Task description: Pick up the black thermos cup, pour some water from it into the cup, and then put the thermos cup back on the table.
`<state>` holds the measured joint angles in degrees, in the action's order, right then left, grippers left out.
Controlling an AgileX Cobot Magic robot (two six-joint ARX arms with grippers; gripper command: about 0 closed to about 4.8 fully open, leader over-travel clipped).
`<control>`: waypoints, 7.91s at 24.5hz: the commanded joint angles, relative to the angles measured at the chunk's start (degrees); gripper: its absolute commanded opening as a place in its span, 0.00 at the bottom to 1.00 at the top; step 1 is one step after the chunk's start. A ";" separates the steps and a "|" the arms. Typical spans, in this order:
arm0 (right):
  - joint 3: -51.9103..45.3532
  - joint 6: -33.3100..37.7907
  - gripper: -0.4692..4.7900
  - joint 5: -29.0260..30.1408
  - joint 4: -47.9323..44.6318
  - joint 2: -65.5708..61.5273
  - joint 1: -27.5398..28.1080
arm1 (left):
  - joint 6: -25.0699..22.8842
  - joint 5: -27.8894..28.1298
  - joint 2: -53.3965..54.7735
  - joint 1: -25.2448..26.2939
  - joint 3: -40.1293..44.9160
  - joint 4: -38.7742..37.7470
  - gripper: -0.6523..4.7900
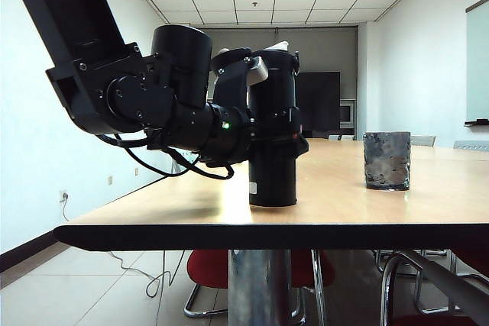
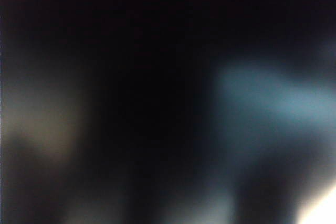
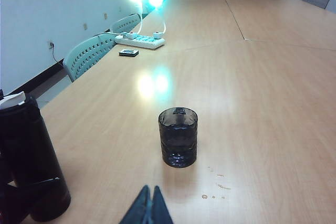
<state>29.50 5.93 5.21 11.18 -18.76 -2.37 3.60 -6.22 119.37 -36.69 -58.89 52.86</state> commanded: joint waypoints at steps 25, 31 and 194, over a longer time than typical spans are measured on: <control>0.17 -0.15 0.09 1.81 -0.68 0.11 0.07 | -18.95 14.45 8.24 -0.42 -42.49 -37.62 0.46; 0.15 -0.20 0.09 2.58 -0.70 0.11 0.04 | -24.81 16.74 14.69 -0.39 -52.59 -41.83 0.45; 1.18 1.73 0.09 6.93 -29.42 -32.09 3.02 | -111.16 33.99 32.98 -4.17 -75.38 -36.89 0.46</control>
<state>30.41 7.53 12.03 -17.56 -50.89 0.69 -105.23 27.62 152.16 -40.91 -134.45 18.74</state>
